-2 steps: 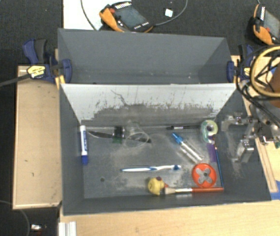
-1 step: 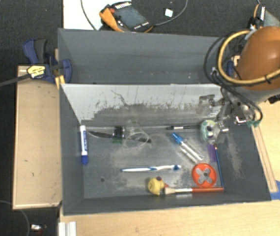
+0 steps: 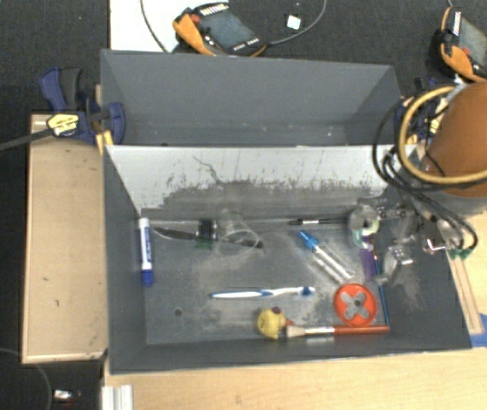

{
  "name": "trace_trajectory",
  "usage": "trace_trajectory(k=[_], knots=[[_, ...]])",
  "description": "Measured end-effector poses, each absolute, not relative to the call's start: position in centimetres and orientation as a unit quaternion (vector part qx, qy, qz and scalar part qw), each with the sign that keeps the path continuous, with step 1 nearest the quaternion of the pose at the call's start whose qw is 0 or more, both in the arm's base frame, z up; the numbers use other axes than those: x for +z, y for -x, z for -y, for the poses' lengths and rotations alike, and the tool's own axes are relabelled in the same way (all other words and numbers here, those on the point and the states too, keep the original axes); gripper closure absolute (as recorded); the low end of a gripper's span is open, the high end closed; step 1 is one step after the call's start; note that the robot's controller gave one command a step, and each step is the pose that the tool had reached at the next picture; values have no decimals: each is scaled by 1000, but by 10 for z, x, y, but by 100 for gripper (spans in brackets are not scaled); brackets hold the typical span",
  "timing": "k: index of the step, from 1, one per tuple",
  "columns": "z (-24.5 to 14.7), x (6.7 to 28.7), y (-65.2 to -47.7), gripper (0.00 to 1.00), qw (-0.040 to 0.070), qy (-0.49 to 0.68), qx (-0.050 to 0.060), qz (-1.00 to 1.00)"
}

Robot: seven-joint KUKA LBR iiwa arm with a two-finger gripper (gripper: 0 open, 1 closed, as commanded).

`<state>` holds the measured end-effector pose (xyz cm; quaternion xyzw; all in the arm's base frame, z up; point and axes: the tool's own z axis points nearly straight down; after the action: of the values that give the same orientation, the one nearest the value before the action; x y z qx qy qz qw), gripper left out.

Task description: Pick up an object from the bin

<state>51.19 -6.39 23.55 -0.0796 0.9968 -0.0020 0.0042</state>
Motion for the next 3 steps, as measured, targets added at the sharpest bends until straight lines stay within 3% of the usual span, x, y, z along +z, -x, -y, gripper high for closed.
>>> trace_trajectory(k=[1, 2, 3], knots=[[70, 207, -569, 0, 7, 111, -1, -994], [64, 207, -566, 0, 7, 117, -2, -993], [70, 76, -559, 0, 10, 138, -2, -990]])
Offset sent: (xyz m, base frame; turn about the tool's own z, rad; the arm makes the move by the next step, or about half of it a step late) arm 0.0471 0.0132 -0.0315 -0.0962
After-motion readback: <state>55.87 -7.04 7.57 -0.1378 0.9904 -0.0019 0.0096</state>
